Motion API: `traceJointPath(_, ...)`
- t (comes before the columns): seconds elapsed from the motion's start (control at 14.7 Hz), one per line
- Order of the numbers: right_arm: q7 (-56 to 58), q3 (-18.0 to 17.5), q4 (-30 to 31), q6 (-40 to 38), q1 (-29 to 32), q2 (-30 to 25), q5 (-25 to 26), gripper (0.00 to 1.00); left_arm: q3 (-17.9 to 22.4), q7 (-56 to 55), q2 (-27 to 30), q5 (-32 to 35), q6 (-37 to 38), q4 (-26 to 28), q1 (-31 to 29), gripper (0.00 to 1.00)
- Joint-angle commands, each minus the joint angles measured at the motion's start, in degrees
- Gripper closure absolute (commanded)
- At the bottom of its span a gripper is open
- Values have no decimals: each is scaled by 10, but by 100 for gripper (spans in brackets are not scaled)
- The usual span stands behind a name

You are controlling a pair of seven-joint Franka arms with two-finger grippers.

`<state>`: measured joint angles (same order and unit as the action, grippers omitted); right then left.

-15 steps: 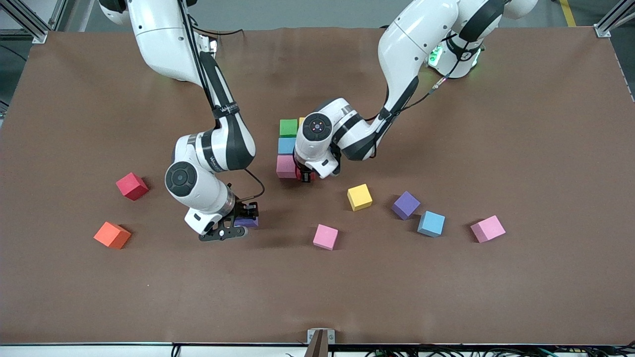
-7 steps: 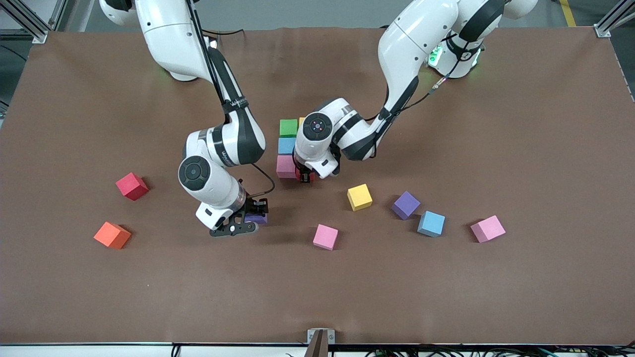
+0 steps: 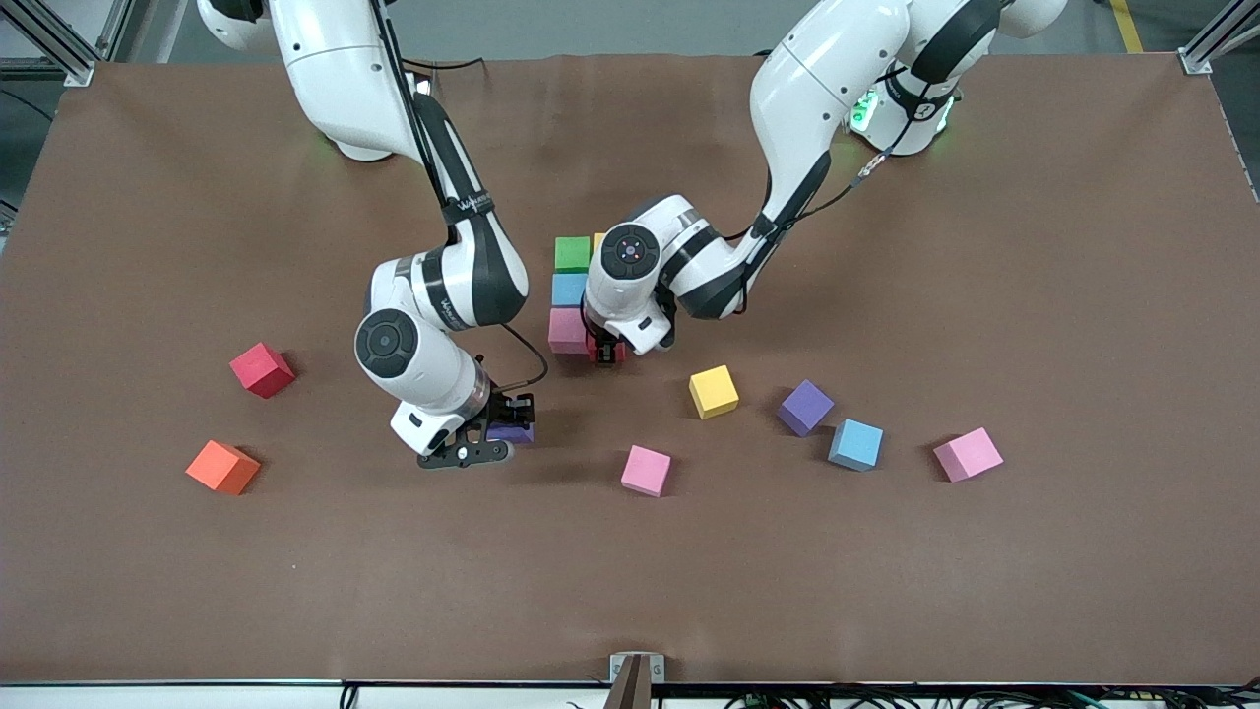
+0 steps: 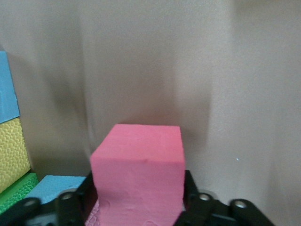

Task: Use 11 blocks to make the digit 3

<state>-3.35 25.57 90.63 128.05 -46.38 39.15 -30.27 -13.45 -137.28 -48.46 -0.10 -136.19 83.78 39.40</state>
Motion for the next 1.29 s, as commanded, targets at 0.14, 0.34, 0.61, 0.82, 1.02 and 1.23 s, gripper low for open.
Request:
traceJointPath(0.14,-6,-1,27,8,-6,-22,-7,74,6,-4,-6,5,-5,-12,10,0)
traceJointPath(0.34,-17,-1,27,7,-12,-22,-7,74,6,-5,-4,5,-5,-12,10,0)
traceJointPath(0.61,-27,-1,26,9,-23,-20,-7,74,6,-7,6,5,0,-12,10,0)
traceJointPath(0.82,-27,-1,26,10,-34,-14,-7,74,6,-8,14,5,4,-12,9,0)
traceJointPath(1.02,-27,-1,26,9,-36,-13,-7,74,7,-8,24,6,20,-12,3,0)
traceJointPath(1.23,-27,-1,26,8,-52,-9,-7,74,7,-8,36,6,37,-8,1,0)
